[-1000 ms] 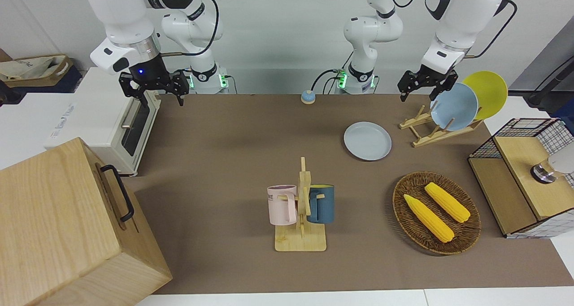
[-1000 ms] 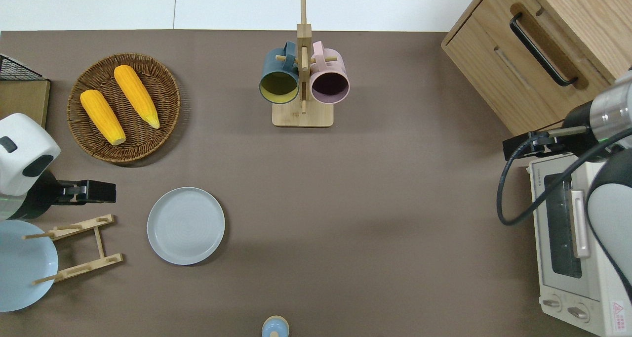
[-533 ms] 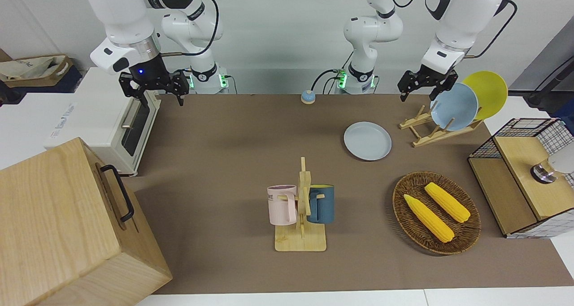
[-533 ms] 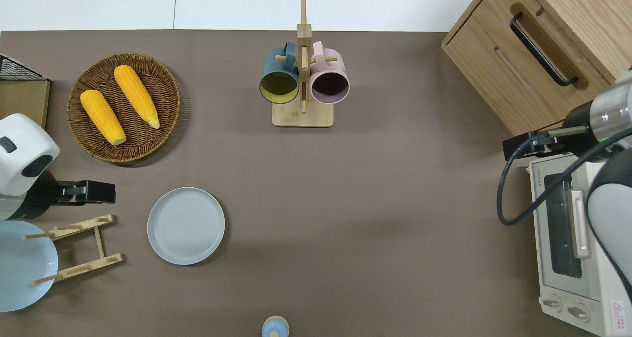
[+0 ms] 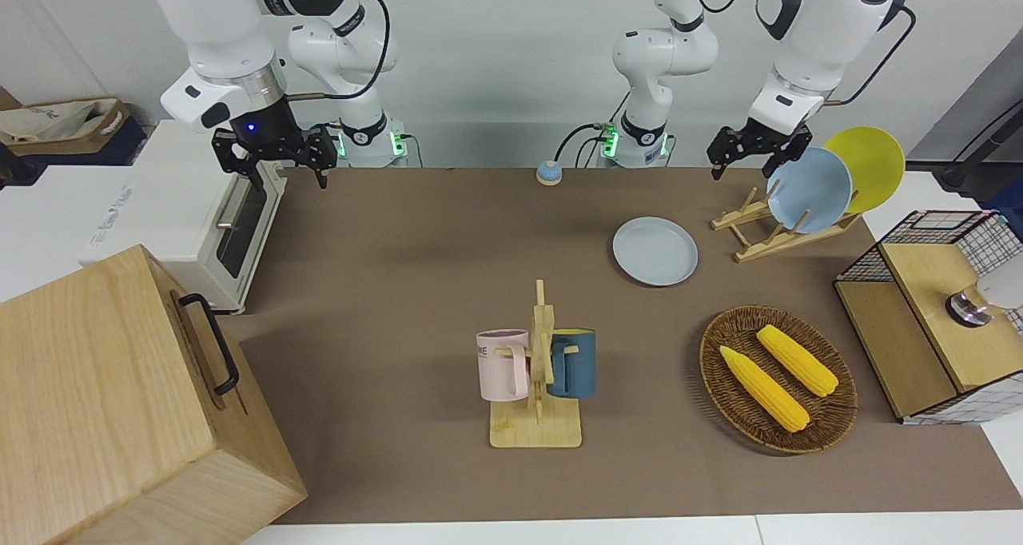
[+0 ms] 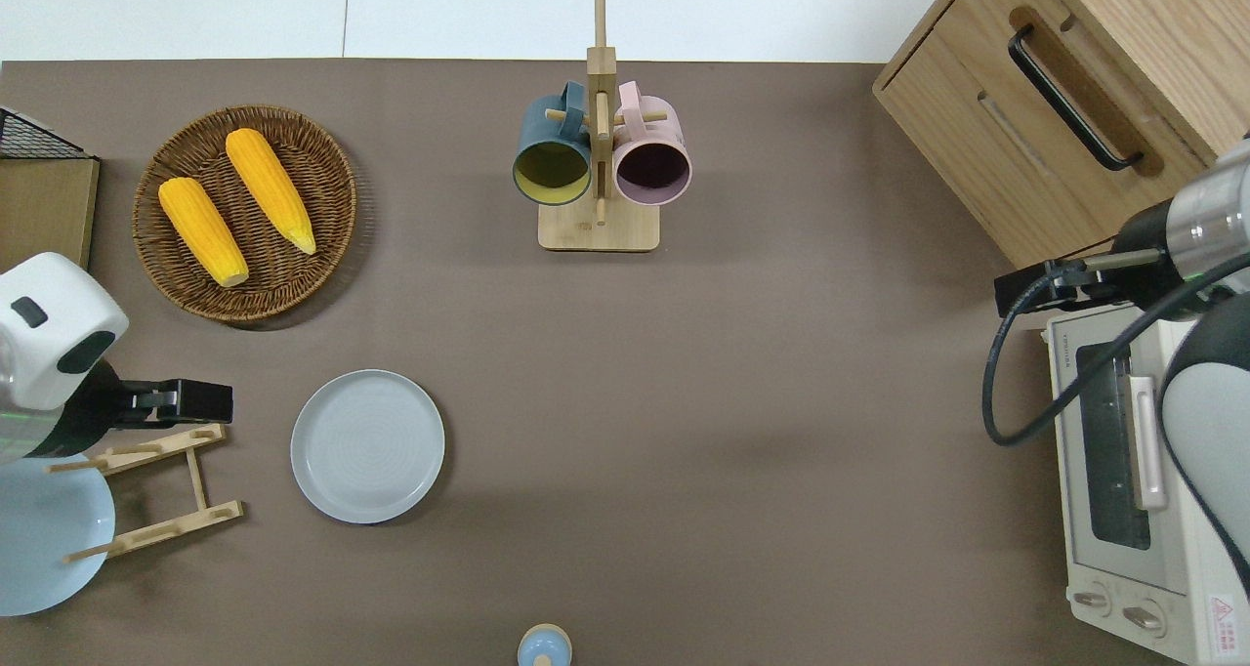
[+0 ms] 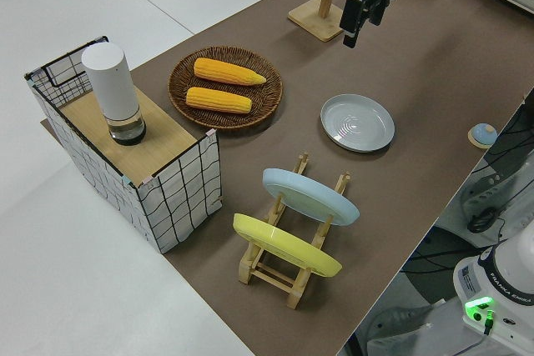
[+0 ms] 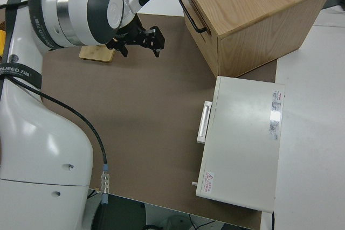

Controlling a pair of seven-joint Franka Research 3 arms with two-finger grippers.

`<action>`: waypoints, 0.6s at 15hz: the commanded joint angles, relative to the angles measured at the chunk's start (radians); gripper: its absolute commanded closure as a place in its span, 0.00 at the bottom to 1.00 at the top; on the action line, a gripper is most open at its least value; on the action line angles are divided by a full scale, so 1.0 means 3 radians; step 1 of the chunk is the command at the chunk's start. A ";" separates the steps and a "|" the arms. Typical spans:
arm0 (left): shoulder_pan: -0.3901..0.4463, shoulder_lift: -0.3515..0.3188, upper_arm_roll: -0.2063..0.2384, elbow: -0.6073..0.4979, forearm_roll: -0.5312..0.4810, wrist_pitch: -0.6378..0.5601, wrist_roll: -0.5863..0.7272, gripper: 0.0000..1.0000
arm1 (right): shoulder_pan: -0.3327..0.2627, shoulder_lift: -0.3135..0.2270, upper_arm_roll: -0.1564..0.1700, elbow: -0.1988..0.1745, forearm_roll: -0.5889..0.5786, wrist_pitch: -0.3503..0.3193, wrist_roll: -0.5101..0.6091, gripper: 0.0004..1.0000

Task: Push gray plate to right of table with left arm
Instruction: 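Move the left gripper forward to the near edge of the gray plate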

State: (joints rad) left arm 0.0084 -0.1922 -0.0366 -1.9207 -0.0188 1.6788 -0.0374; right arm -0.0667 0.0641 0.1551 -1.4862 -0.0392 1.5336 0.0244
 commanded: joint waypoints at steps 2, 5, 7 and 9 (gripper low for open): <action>0.0008 -0.0280 -0.0016 -0.0627 0.0017 0.0406 0.0023 0.00 | -0.0003 -0.0019 -0.0001 0.0004 0.0023 -0.0034 0.0011 0.02; 0.0003 -0.0366 -0.0016 -0.0955 0.0017 0.0692 0.0023 0.00 | -0.0003 -0.0019 -0.0001 0.0004 0.0023 -0.0034 0.0011 0.02; -0.0002 -0.0402 -0.0016 -0.1154 0.0017 0.0897 0.0023 0.00 | -0.0003 -0.0019 -0.0001 0.0004 0.0023 -0.0034 0.0011 0.02; 0.0003 -0.0418 -0.0016 -0.1308 0.0011 0.1081 0.0023 0.00 | -0.0003 -0.0019 -0.0001 0.0004 0.0023 -0.0034 0.0011 0.02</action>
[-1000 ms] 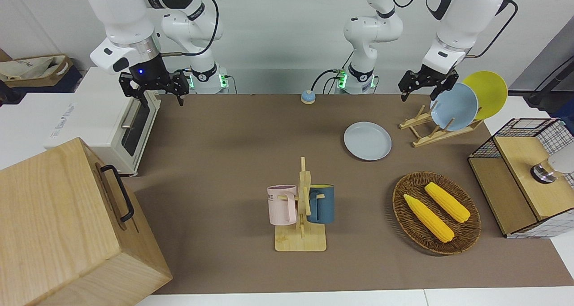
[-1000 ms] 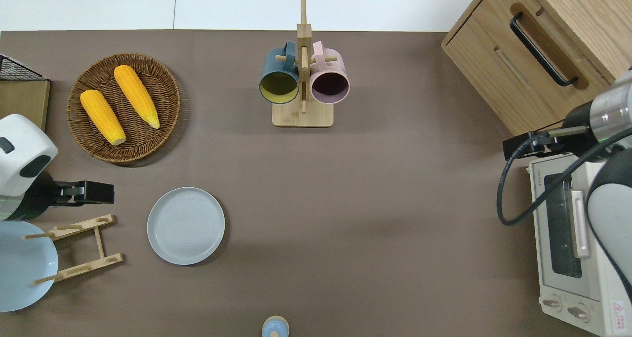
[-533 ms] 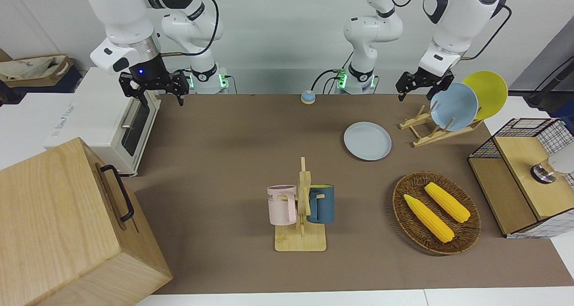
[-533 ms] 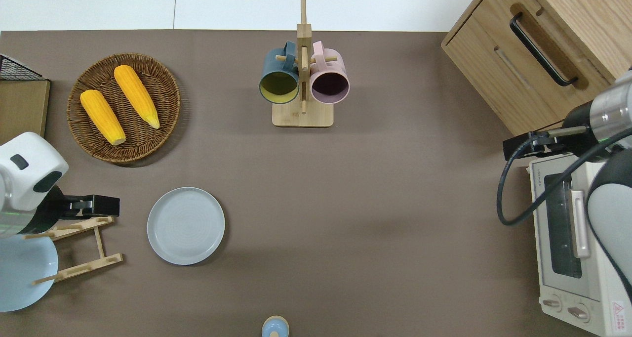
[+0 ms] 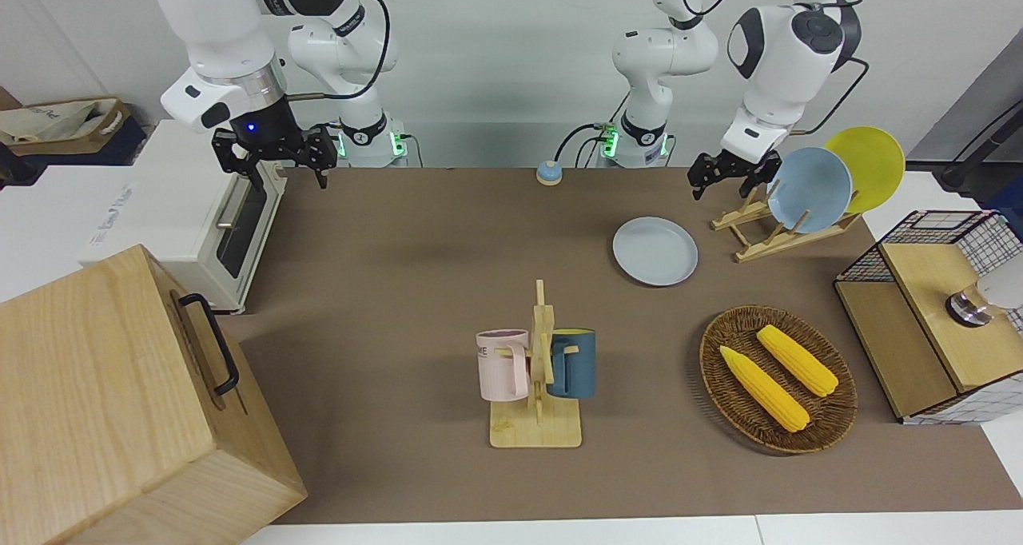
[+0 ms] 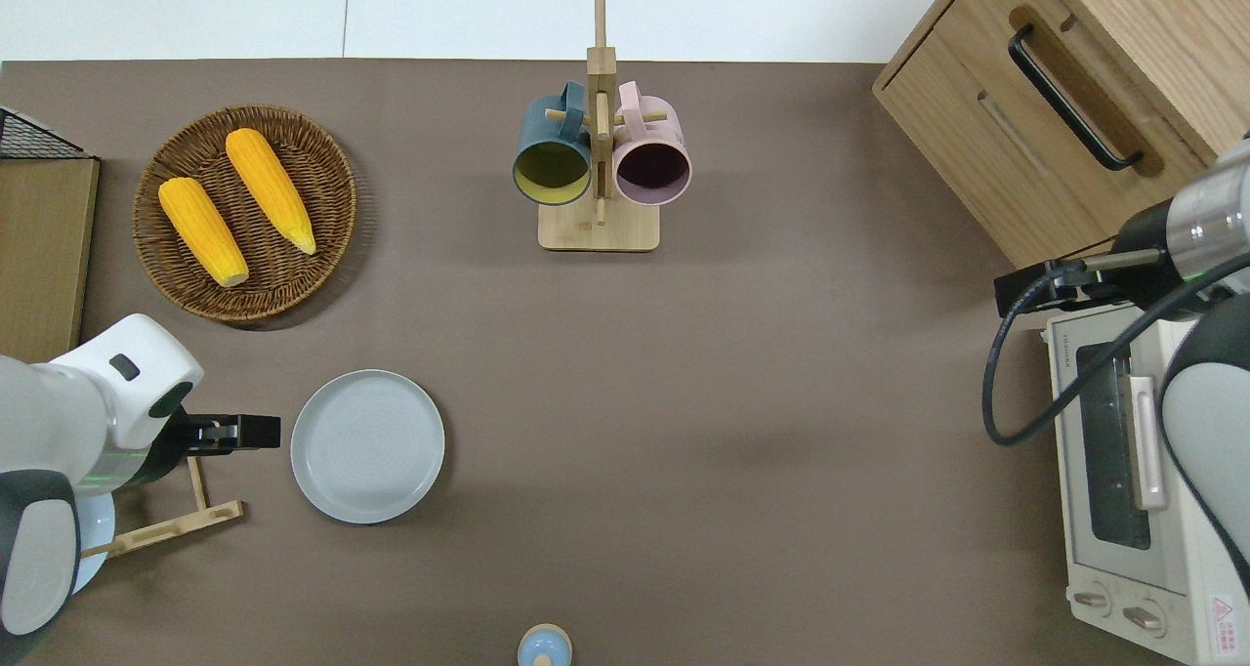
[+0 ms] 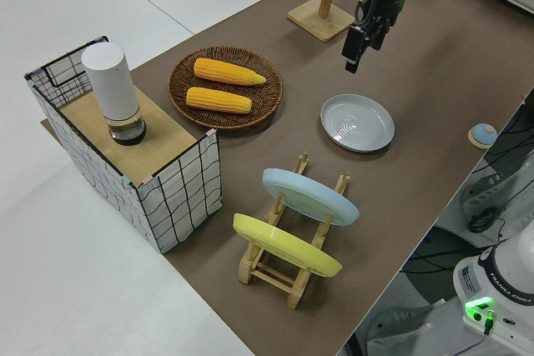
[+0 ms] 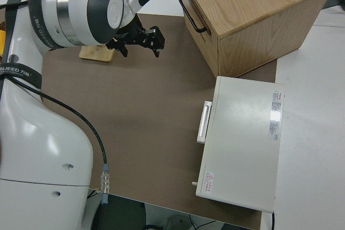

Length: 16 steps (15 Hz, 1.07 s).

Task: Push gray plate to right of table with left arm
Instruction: 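Move the left gripper forward to the near edge of the gray plate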

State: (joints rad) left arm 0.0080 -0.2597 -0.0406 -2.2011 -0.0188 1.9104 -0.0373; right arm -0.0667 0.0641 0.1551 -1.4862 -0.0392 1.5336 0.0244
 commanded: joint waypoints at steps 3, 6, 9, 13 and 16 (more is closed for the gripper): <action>0.0009 -0.0234 -0.0003 -0.0598 0.0012 0.0560 0.0022 0.00 | -0.0003 -0.0019 -0.0001 0.0004 0.0023 -0.0034 0.0011 0.02; 0.0019 -0.0310 -0.0003 -0.0879 0.0012 0.0881 0.0022 0.00 | -0.0003 -0.0019 -0.0001 0.0004 0.0023 -0.0034 0.0016 0.02; 0.0020 -0.0300 -0.0003 -0.1120 0.0012 0.1203 0.0022 0.00 | -0.0003 -0.0019 -0.0001 0.0004 0.0023 -0.0034 0.0011 0.02; 0.0020 -0.0209 -0.0003 -0.1371 0.0012 0.1572 0.0027 0.00 | -0.0003 -0.0019 -0.0001 0.0004 0.0023 -0.0034 0.0016 0.02; 0.0020 -0.0055 -0.0003 -0.1463 0.0012 0.1822 0.0027 0.00 | -0.0003 -0.0019 -0.0001 0.0004 0.0023 -0.0034 0.0011 0.02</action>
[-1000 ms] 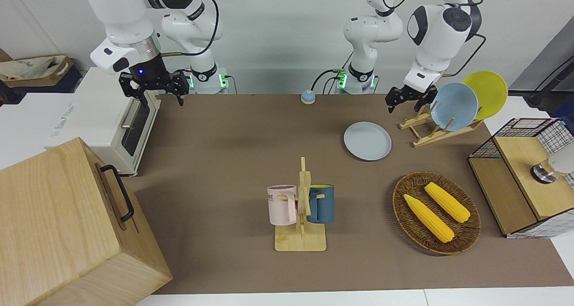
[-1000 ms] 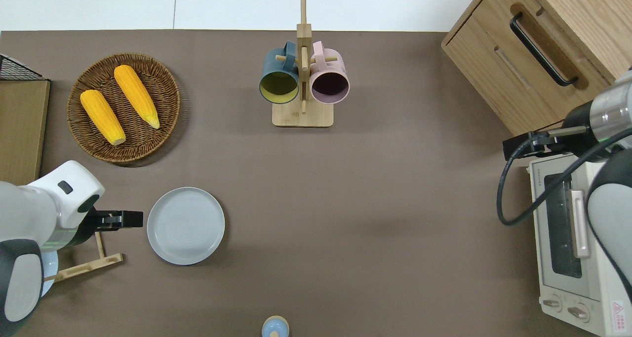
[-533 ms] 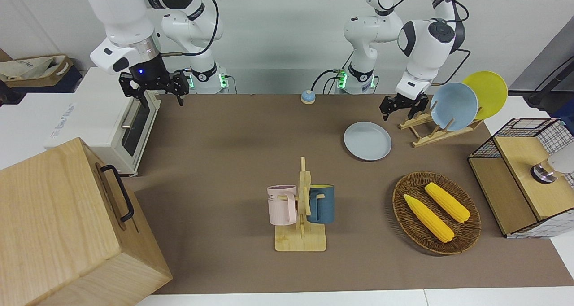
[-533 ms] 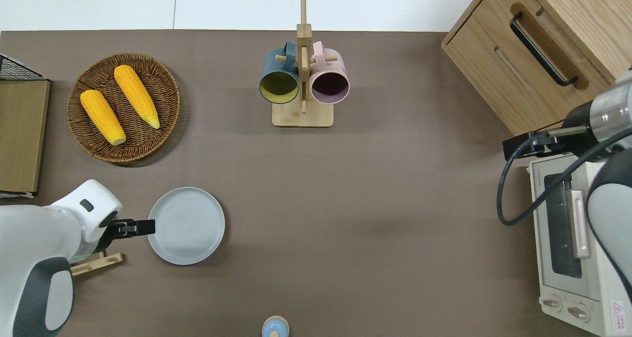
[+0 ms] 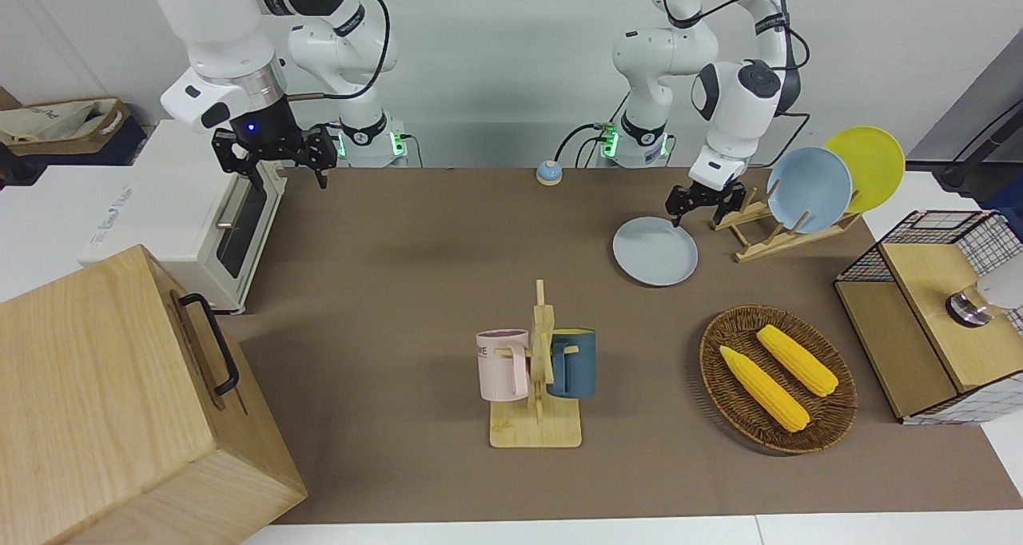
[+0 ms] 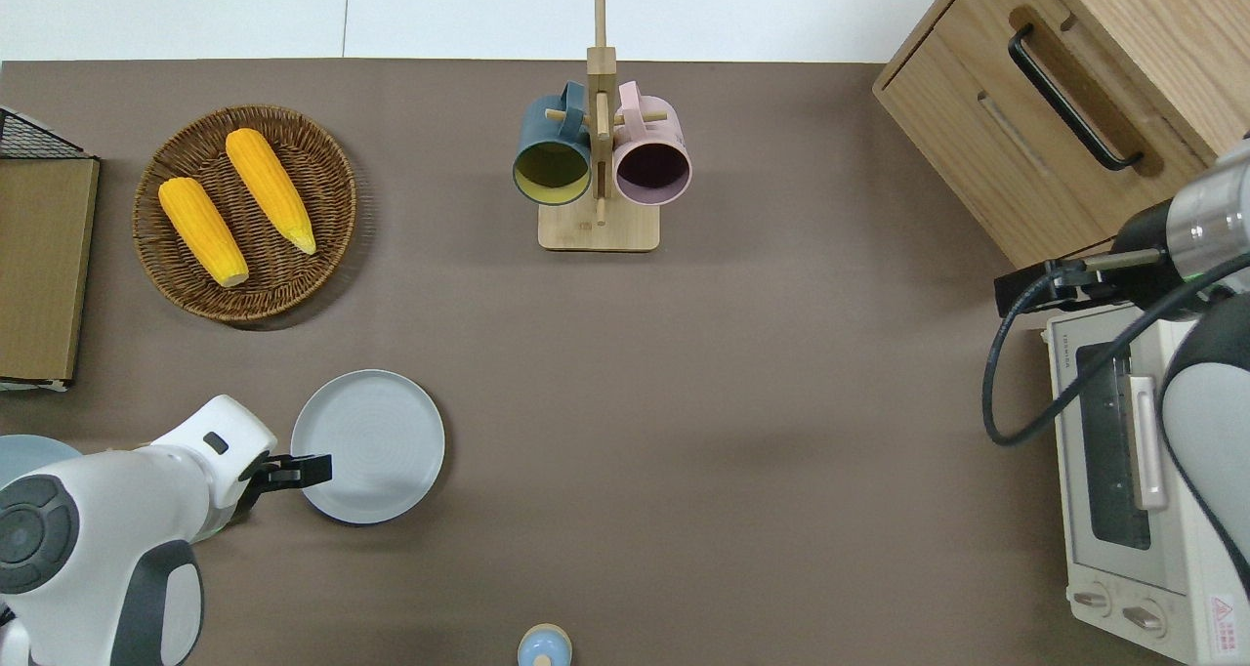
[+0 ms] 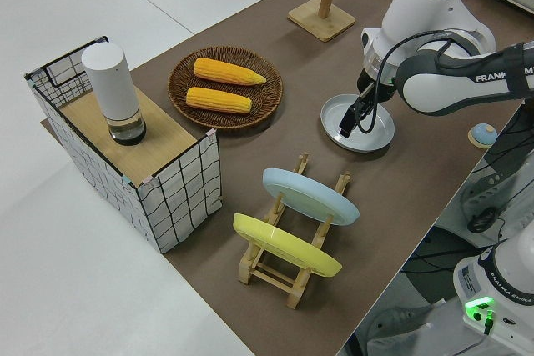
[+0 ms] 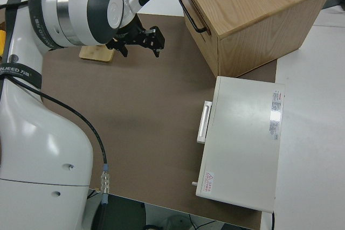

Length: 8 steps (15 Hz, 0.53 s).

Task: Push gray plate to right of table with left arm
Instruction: 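Move the left gripper forward to the near edge of the gray plate, then press the left gripper against the gray plate's edge nearest the robot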

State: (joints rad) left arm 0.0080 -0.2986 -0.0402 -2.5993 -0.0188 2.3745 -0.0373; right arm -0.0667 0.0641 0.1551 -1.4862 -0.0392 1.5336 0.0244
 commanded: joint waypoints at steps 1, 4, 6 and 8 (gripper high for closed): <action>0.0019 0.0166 -0.0004 -0.0237 0.0012 0.0514 0.0027 0.00 | -0.0003 -0.0019 -0.0001 0.0004 0.0023 -0.0034 0.0016 0.02; 0.0024 0.0305 -0.0004 -0.0289 0.0012 0.0716 0.0027 0.00 | -0.0003 -0.0019 -0.0001 0.0010 0.0023 -0.0034 0.0011 0.02; 0.0024 0.0310 -0.0004 -0.0294 0.0012 0.0716 0.0027 0.00 | -0.0003 -0.0019 -0.0001 0.0004 0.0023 -0.0034 0.0011 0.02; 0.0024 0.0330 -0.0004 -0.0294 0.0012 0.0721 0.0027 0.01 | -0.0003 -0.0019 -0.0001 0.0004 0.0023 -0.0034 0.0011 0.02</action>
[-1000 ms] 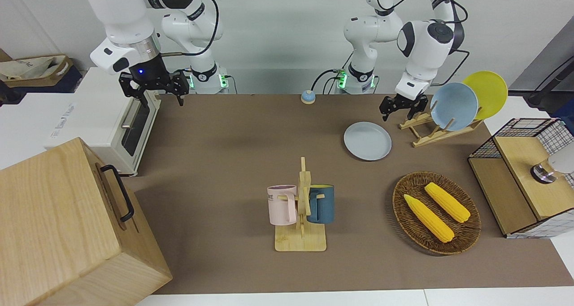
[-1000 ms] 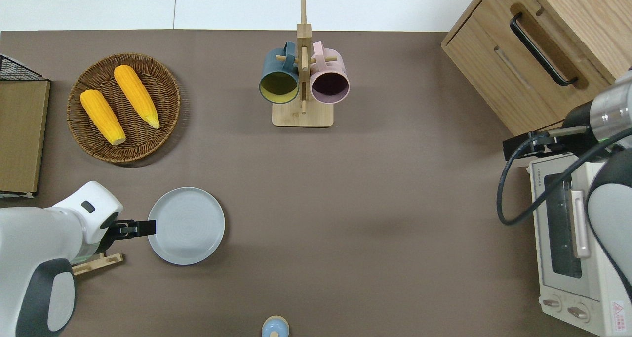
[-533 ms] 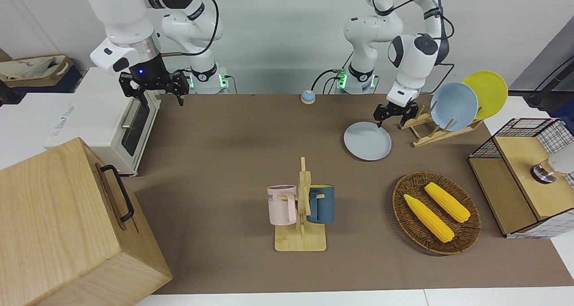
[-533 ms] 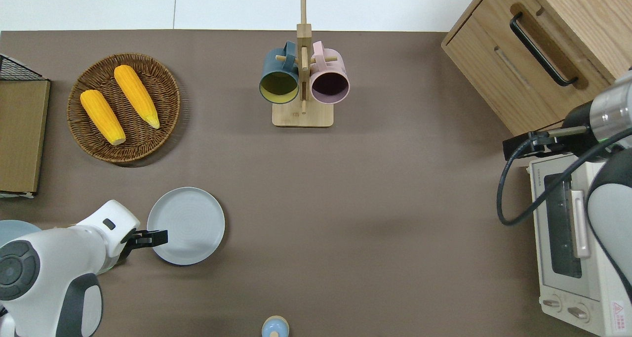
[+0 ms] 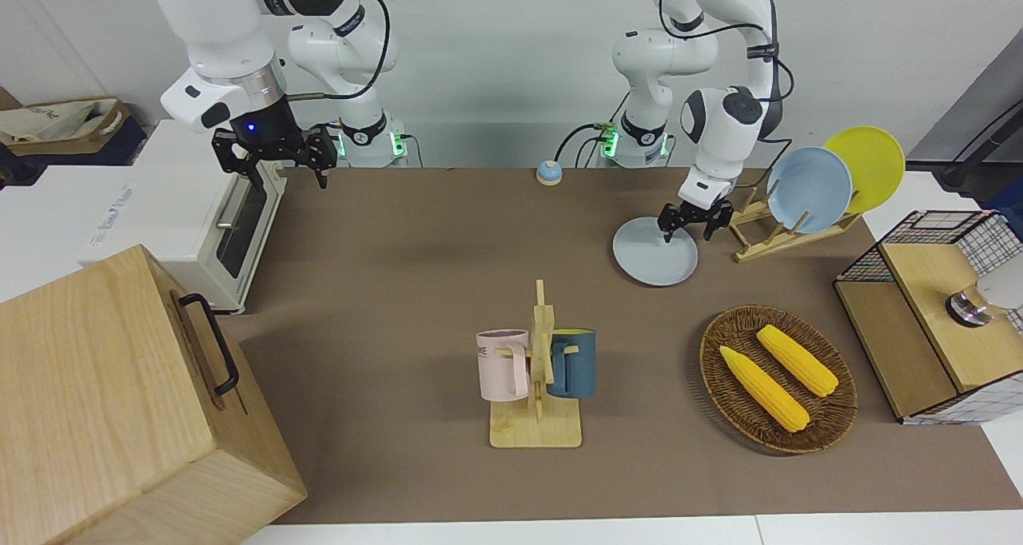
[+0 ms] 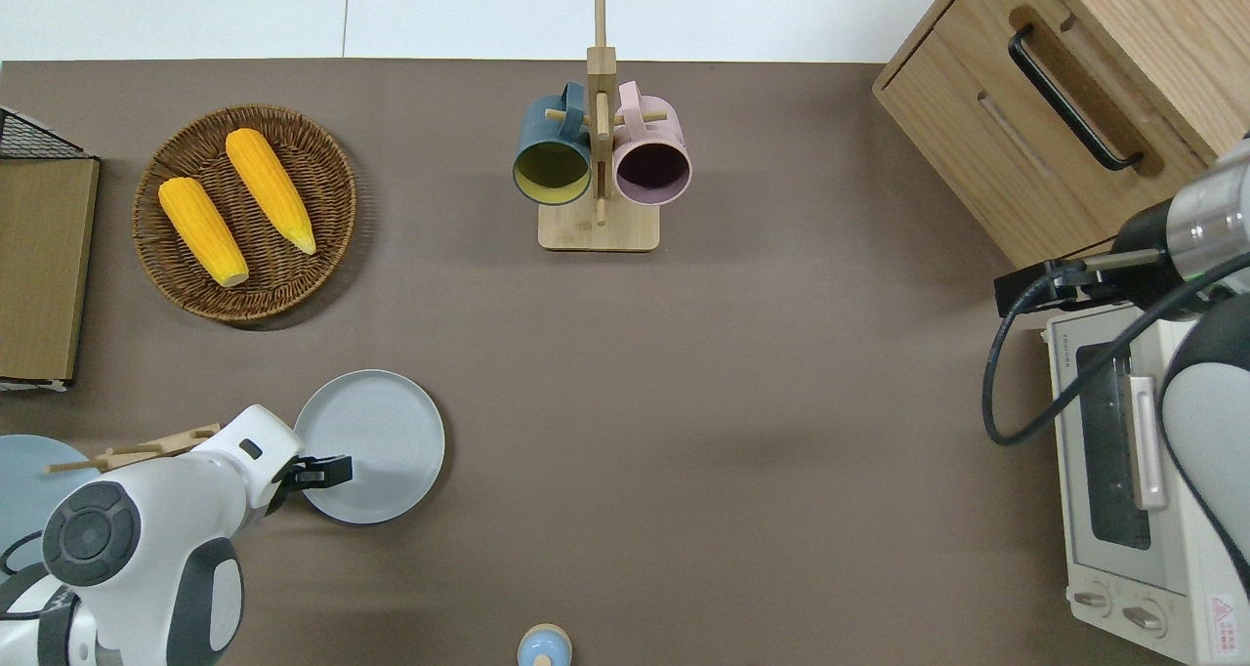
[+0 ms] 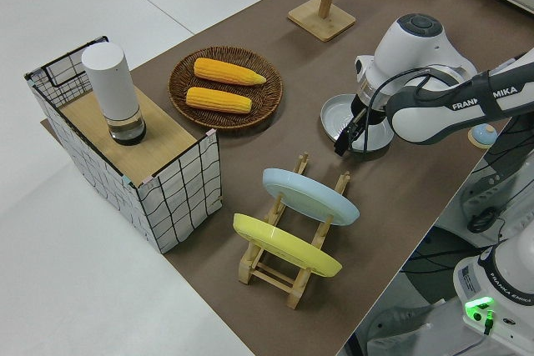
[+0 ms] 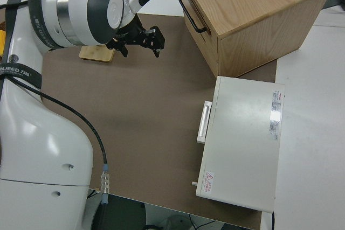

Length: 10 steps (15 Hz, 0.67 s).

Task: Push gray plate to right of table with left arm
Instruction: 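Press the left gripper against the gray plate's edge nearest the robot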

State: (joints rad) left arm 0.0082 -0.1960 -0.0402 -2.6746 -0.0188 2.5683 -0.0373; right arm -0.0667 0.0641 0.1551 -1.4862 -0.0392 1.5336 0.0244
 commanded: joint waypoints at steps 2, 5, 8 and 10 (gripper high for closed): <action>0.0024 -0.0006 -0.0004 -0.0043 0.0012 0.0080 0.0027 0.03 | -0.0003 -0.0019 -0.0001 0.0005 0.0023 -0.0034 0.0011 0.02; 0.0024 0.0019 -0.0004 -0.0043 0.0012 0.0091 0.0032 0.16 | -0.0003 -0.0019 -0.0001 0.0004 0.0023 -0.0034 0.0016 0.02; 0.0029 0.0075 0.0001 -0.0043 0.0012 0.0177 0.0027 0.32 | -0.0003 -0.0019 -0.0001 0.0004 0.0023 -0.0034 0.0011 0.02; 0.0034 0.0091 0.0006 -0.0043 0.0012 0.0183 0.0027 0.57 | -0.0003 -0.0019 -0.0001 0.0004 0.0023 -0.0034 0.0011 0.02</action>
State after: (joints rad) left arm 0.0083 -0.1837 -0.0388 -2.6749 -0.0188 2.5860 -0.0372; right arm -0.0667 0.0641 0.1551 -1.4862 -0.0392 1.5336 0.0244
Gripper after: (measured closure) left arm 0.322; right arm 0.013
